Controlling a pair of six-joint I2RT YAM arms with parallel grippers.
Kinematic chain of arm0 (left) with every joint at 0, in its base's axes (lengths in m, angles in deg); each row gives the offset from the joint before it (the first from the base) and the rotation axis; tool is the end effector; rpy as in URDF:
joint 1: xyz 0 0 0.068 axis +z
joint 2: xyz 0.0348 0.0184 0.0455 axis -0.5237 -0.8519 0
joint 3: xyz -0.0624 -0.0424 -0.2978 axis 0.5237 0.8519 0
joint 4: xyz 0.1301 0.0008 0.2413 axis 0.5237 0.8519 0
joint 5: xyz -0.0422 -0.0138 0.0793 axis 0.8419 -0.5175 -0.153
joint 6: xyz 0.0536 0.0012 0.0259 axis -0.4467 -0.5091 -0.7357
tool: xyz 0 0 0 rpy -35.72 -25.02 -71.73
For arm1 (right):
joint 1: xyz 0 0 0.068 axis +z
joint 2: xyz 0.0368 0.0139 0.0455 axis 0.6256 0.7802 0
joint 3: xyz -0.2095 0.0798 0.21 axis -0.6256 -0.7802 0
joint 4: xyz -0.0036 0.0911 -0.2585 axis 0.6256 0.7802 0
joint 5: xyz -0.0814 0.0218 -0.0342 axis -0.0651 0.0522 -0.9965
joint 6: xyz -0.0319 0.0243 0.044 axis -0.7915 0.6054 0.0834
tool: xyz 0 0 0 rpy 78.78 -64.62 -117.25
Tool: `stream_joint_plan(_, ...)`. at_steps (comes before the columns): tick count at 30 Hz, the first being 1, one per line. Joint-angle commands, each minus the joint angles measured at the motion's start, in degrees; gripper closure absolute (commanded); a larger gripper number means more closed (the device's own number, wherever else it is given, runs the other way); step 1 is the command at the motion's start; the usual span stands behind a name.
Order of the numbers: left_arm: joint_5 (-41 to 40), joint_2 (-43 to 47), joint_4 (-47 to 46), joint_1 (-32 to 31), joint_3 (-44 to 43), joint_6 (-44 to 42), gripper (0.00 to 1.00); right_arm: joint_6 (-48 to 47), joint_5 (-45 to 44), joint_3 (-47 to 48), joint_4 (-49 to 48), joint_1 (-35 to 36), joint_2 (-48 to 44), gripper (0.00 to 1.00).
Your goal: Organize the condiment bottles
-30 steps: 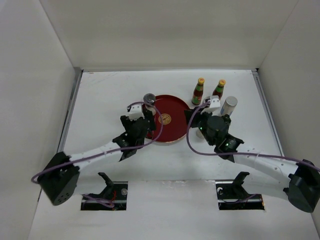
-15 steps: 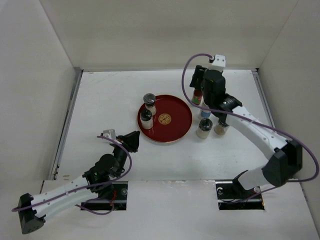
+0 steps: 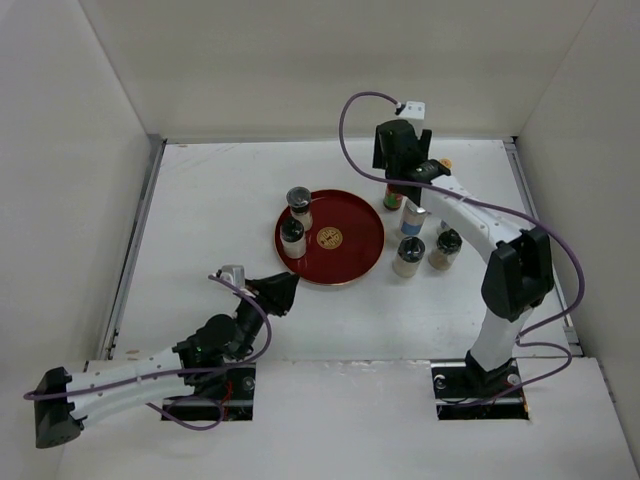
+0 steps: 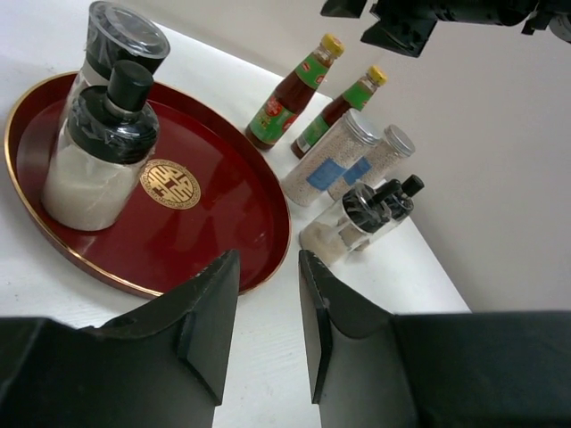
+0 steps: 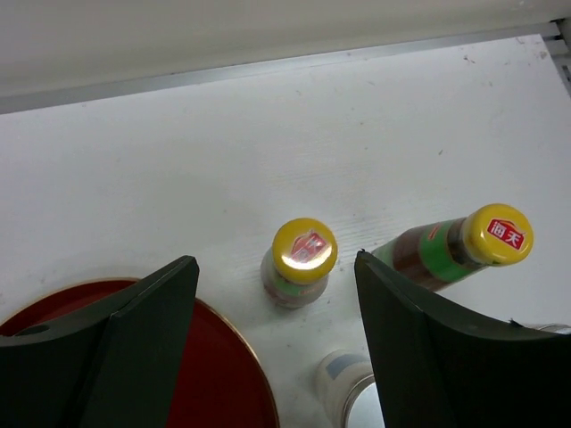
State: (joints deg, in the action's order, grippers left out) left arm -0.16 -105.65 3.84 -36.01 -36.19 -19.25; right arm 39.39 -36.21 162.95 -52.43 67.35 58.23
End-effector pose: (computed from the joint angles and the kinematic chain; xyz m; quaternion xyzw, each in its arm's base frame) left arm 0.0696 -0.0921 0.2195 -0.0729 0.6661 -0.3880 0.6328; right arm 0.4057 0.1911 0.3629 0.0660 0.8244 -0.0755 0.5571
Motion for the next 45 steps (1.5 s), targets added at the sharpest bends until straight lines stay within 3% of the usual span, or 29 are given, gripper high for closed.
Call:
stream_joint_plan(1, -0.6, -2.2, -4.8, 0.8, 0.6, 0.4, 0.69, -0.2, -2.0, 2.5, 1.1, -1.9, 1.0, 0.23)
stream_joint_plan(10, 0.6, -6.2, -7.3, 2.9, 1.0, 0.9, 0.67, -0.3, 2.9, 0.2, -2.4, -3.6, 2.1, 0.35)
stream_joint_plan(21, 0.8, -9.9, -9.7, 3.3, 1.1, 1.1, 0.66, 0.2, 5.9, -0.9, -3.2, -4.1, 3.5, 0.41)
stream_joint_plan(31, 0.8, -10.1, -9.9, 3.5, 1.2, 1.4, 0.65, -0.5, 3.7, -1.9, -6.9, -3.9, 1.7, 0.70)
stream_joint_plan(45, -0.8, -10.1, -9.9, 3.9, 2.0, 2.4, 0.64, -9.7, -2.0, 1.2, -13.0, 3.0, -4.8, 0.73)
